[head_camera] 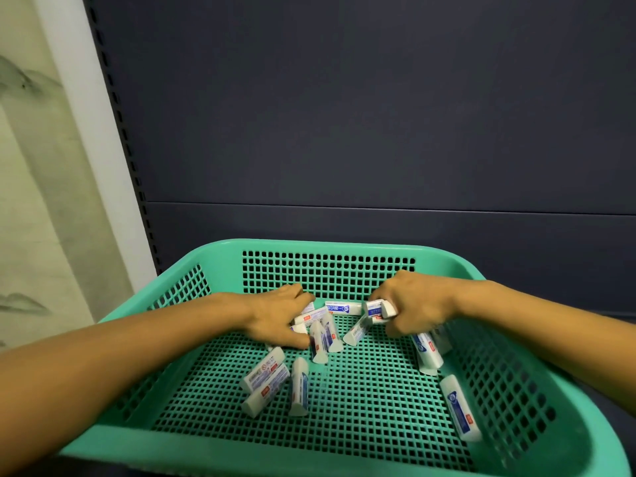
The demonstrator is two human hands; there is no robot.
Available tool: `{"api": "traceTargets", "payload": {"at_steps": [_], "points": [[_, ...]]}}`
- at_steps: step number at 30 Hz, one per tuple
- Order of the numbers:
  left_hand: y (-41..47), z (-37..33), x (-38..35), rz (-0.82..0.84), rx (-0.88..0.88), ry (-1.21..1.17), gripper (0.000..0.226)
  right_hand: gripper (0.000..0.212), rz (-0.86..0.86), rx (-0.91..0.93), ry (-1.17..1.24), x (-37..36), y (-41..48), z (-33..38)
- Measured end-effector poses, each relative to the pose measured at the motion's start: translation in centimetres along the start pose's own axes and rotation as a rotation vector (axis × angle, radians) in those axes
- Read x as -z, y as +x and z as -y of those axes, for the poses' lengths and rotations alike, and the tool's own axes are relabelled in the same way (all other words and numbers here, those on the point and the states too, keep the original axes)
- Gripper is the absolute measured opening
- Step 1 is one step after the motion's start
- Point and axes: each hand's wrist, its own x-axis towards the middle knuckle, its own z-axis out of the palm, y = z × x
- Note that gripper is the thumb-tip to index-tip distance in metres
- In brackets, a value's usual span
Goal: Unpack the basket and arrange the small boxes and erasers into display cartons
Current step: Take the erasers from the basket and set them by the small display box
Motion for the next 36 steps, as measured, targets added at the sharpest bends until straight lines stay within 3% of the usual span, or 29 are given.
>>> {"api": "traceTargets", "payload": {"at_steps": [7,12,22,27,36], "points": [[0.5,-0.8,-1.0,-0.125,0.025,0.067,0.047,0.027,-0.025,-0.01,0.031,0.3,0.0,0.2],[1.3,-0.5,-1.0,-0.194,0.105,-0.069,0.031,0.025,-0.044,-0.022,0.057,0.4,0.0,0.2],[1.5,-0.1,0.1,-0.28,0.167,-0.325,0.028,0.027,-0.08,-0.09,0.124,1.3,-0.6,1.1],[1.1,0.4,1.4,-0.336,0.145,-0.308,0.031,0.027,-0.241,-0.19,0.199,2.6,-2.4,1.4],[-3.8,-3.0,7.5,-0.712,0.025,-0.371,0.027,0.024,-0.67,-0.319,0.535,4.9,-9.0,0.9]]}}
